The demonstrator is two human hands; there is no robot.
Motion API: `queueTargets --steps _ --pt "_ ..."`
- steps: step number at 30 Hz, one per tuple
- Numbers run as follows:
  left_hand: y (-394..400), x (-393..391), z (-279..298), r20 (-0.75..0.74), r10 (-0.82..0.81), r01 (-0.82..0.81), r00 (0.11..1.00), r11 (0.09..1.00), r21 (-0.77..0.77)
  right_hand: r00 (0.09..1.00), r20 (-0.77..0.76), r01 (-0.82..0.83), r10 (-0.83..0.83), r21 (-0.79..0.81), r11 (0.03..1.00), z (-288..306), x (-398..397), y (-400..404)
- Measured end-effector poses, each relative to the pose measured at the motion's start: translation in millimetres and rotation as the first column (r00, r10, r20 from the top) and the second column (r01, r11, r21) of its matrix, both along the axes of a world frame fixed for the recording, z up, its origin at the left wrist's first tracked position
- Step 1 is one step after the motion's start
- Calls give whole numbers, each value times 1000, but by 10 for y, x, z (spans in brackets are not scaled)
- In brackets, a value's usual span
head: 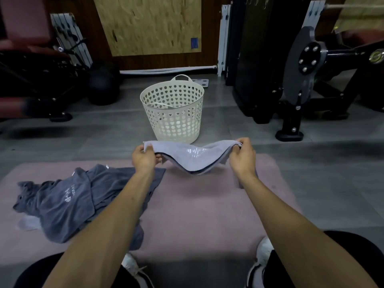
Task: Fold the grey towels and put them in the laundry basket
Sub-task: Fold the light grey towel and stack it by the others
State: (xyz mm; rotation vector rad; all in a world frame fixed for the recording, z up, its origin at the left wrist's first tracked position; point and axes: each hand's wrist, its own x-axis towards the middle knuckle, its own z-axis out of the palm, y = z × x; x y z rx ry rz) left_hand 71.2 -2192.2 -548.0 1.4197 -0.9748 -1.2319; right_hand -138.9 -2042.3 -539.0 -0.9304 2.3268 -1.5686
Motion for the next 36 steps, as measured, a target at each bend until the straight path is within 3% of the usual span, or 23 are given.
queueTargets --steps 6,8,14,24,26,30,32,34,36 --pt "556 472 -977 125 -7 -27 992 964 266 993 120 -9 -10 152 988 -933 341 652" --pt "812 656 -1296 156 -23 -41 987 920 390 991 130 -7 -32 287 958 -1292 487 968" --pt "1228 1036 -1746 119 55 -113 991 826 552 997 68 -18 -43 710 704 -1734 577 1438" --pt "766 570 -2168 76 159 -174 984 811 558 988 29 -123 154 759 639 -2175 298 709" --pt "567 472 -2325 74 76 -105 994 821 561 982 22 -137 185 756 640 -2362 231 522" --pt "421 231 -2629 -68 -101 121 993 830 545 974 35 -186 226 692 698 -2710 101 207" --pt "468 83 -2715 38 -286 229 957 832 506 962 63 -236 264 677 697 -2859 22 105" --pt "495 -45 -2819 210 -486 384 848 838 388 960 106 -260 260 682 684 -2962 -68 60" --pt "493 -185 -2921 416 -628 550 658 778 305 963 162 -269 218 677 685 -3033 -171 54"
